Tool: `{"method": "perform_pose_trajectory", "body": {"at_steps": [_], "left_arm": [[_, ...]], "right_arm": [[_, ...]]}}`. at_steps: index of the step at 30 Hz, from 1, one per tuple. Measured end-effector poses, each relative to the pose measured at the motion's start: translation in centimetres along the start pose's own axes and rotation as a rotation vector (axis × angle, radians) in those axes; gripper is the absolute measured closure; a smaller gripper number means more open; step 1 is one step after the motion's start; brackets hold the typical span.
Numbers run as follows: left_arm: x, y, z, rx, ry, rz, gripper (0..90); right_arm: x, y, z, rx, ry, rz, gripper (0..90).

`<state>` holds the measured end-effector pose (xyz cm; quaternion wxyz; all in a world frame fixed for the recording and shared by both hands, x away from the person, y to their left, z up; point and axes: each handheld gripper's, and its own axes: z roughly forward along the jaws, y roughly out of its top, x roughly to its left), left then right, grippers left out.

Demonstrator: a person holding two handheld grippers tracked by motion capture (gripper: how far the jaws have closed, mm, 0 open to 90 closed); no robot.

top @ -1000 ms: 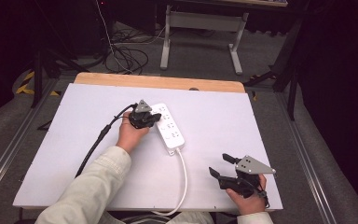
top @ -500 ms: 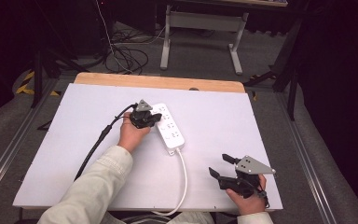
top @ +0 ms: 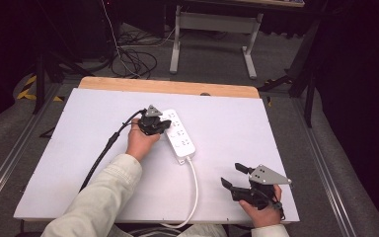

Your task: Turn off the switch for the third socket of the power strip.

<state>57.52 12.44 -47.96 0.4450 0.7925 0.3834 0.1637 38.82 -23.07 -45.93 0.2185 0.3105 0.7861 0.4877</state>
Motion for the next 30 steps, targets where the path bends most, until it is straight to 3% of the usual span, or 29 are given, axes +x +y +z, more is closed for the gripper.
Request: {"method": "perform_pose_trajectory", "body": {"at_steps": [10, 16, 23, 26, 29, 30], "left_arm": [[-0.1, 0.3, -0.3, 0.038, 0.034, 0.007, 90.0], [0.2, 0.3, -0.3, 0.036, 0.013, -0.016, 90.0], [-0.1, 0.4, -0.3, 0.047, 0.036, 0.020, 90.0], [-0.5, 0.4, 0.0, 0.043, 0.026, 0.026, 90.0], [-1.1, 0.8, 0.1, 0.072, 0.069, 0.100, 90.0], [-1.1, 0.8, 0.1, 0.071, 0.064, 0.097, 90.0]], "right_arm": [[0.0, 0.0, 0.1, 0.002, 0.004, -0.002, 28.8], [0.1, 0.0, 0.1, 0.006, 0.003, -0.006, 28.8], [0.0, 0.0, 0.2, 0.007, 0.005, -0.005, 28.8], [0.0, 0.0, 0.2, 0.007, 0.005, -0.006, 28.8], [0.0, -0.1, 0.2, 0.008, 0.006, -0.002, 28.8], [0.0, -0.1, 0.1, 0.008, 0.006, -0.002, 28.8]]}}
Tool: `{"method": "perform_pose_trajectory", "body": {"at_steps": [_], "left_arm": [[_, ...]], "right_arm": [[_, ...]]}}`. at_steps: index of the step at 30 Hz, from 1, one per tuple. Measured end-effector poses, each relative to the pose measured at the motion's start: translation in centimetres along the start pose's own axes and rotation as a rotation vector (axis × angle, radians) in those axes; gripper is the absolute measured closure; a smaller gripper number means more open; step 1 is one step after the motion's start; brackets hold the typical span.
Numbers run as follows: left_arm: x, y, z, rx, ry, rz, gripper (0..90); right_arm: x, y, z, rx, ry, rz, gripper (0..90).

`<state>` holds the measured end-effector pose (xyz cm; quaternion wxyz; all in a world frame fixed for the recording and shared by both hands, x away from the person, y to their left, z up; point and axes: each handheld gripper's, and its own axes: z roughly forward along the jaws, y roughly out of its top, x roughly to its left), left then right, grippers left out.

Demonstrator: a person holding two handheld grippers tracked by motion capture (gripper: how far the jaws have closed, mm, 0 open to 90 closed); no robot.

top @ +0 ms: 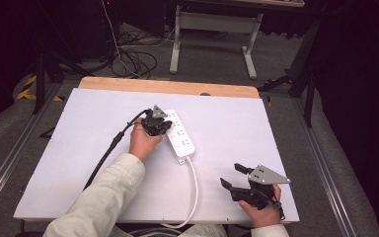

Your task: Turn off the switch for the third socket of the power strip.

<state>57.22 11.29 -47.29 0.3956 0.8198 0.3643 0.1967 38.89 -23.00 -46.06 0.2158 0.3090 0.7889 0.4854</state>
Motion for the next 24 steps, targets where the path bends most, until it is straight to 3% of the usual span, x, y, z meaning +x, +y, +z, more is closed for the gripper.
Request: {"method": "perform_pose_trajectory", "body": {"at_steps": [3, 4, 10, 20, 24], "left_arm": [[0.1, -0.2, 0.0, -0.019, -0.004, 0.030, 90.0], [0.2, -0.2, -0.2, -0.046, -0.029, 0.016, 90.0], [0.6, 0.0, -1.2, -0.029, -0.056, -0.027, 90.0], [0.5, 0.9, -3.6, -0.049, -0.056, -0.015, 90.0], [0.2, 1.3, -4.4, -0.062, -0.081, -0.040, 86.2]], "right_arm": [[-0.1, -0.1, -0.1, -0.003, 0.000, 0.004, 28.8], [-0.2, -0.1, -0.1, -0.004, -0.001, 0.004, 28.8], [-0.1, 0.0, 0.0, -0.001, -0.003, 0.004, 28.8], [-0.1, 0.0, 0.0, -0.001, -0.005, 0.003, 28.8], [-0.1, 0.1, 0.0, 0.000, -0.006, 0.005, 28.8]]}}
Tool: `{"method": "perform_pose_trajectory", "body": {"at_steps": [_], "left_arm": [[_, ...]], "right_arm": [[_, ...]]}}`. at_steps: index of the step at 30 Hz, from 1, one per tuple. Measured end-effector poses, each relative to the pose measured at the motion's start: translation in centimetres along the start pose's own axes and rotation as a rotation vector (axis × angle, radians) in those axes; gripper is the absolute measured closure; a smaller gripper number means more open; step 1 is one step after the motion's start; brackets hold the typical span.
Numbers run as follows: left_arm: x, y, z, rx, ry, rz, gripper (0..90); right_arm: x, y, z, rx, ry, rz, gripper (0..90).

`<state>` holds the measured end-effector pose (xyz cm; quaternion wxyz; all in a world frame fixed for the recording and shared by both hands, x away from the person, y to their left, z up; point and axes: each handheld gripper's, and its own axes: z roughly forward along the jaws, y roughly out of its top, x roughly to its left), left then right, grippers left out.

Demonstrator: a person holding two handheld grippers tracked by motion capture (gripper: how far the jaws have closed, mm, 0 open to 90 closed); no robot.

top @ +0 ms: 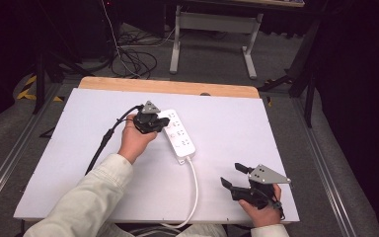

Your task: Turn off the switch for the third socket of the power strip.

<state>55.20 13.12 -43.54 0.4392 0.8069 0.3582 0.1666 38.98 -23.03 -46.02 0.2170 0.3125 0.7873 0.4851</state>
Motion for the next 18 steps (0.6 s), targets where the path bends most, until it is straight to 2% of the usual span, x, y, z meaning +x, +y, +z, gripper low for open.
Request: {"method": "perform_pose_trajectory", "body": {"at_steps": [7, 9, 16, 18], "left_arm": [[-0.4, 0.5, -1.5, -0.023, -0.037, 0.015, 83.5], [-0.5, 0.6, -1.9, -0.030, -0.051, 0.004, 79.3], [-1.1, 1.1, -4.1, -0.044, -0.080, 0.017, 63.0], [-1.3, 1.1, -4.9, -0.053, -0.118, 0.026, 58.7]], "right_arm": [[0.0, 0.0, 0.0, 0.001, -0.003, 0.000, 28.8], [0.0, 0.0, 0.0, 0.001, -0.003, 0.001, 28.8], [0.1, 0.0, -0.1, -0.003, -0.005, 0.000, 28.8], [0.1, 0.1, -0.1, -0.002, -0.006, 0.000, 28.8]]}}
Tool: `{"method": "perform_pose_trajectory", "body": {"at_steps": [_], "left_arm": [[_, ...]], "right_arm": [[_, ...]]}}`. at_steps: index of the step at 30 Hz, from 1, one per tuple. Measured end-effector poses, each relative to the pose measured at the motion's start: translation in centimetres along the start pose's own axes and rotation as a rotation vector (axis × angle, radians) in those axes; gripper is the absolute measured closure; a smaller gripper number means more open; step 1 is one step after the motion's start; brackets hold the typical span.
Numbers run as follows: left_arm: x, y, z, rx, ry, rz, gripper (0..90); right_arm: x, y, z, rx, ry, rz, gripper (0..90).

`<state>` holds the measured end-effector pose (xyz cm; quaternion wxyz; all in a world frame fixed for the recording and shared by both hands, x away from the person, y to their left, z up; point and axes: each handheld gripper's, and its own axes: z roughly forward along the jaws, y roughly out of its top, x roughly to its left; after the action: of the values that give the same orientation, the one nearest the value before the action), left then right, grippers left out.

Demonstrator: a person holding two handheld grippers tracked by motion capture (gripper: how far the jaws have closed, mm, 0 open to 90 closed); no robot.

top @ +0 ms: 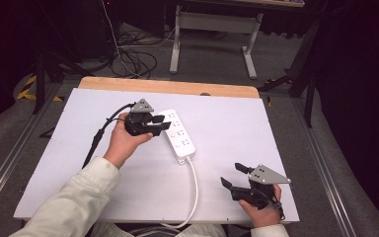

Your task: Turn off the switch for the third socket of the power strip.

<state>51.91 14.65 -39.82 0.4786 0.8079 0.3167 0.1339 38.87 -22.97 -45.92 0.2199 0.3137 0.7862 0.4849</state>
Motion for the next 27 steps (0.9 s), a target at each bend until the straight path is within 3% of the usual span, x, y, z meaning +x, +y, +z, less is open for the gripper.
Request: {"method": "perform_pose_trajectory", "body": {"at_steps": [3, 6, 7, 10, 13, 16, 19, 21, 27], "left_arm": [[-0.4, -0.2, -1.2, -0.022, -0.015, 0.028, 55.9], [-0.5, -0.5, -2.5, -0.030, 0.000, 0.030, 54.3], [-0.6, -0.6, -2.9, -0.034, -0.006, 0.013, 53.8], [-0.6, -1.1, -3.9, -0.062, -0.028, 0.024, 53.8], [-0.9, -1.6, -4.9, -0.068, -0.039, 0.048, 52.3], [-1.5, -2.0, -5.9, -0.064, -0.019, 0.090, 48.6], [-2.0, -2.6, -7.0, -0.083, -0.021, 0.099, 47.3], [-2.2, -2.9, -7.7, -0.093, -0.027, 0.082, 43.3], [-2.4, -4.2, -9.7, -0.104, 0.014, 0.065, 35.5]], "right_arm": [[0.0, 0.0, 0.0, 0.001, 0.001, -0.004, 28.8], [0.0, 0.0, 0.0, 0.001, 0.000, -0.004, 28.8], [0.0, 0.0, 0.0, 0.001, 0.000, -0.004, 28.8], [0.1, 0.1, 0.1, 0.001, 0.000, -0.003, 28.8], [0.1, 0.1, 0.1, 0.002, 0.000, -0.005, 28.8], [0.1, 0.1, 0.1, 0.004, -0.002, -0.004, 28.8], [0.1, 0.1, 0.1, 0.003, 0.000, -0.007, 28.8], [0.2, 0.1, 0.1, 0.004, -0.001, -0.006, 28.8], [0.2, 0.1, 0.1, 0.005, -0.001, -0.008, 28.8]]}}
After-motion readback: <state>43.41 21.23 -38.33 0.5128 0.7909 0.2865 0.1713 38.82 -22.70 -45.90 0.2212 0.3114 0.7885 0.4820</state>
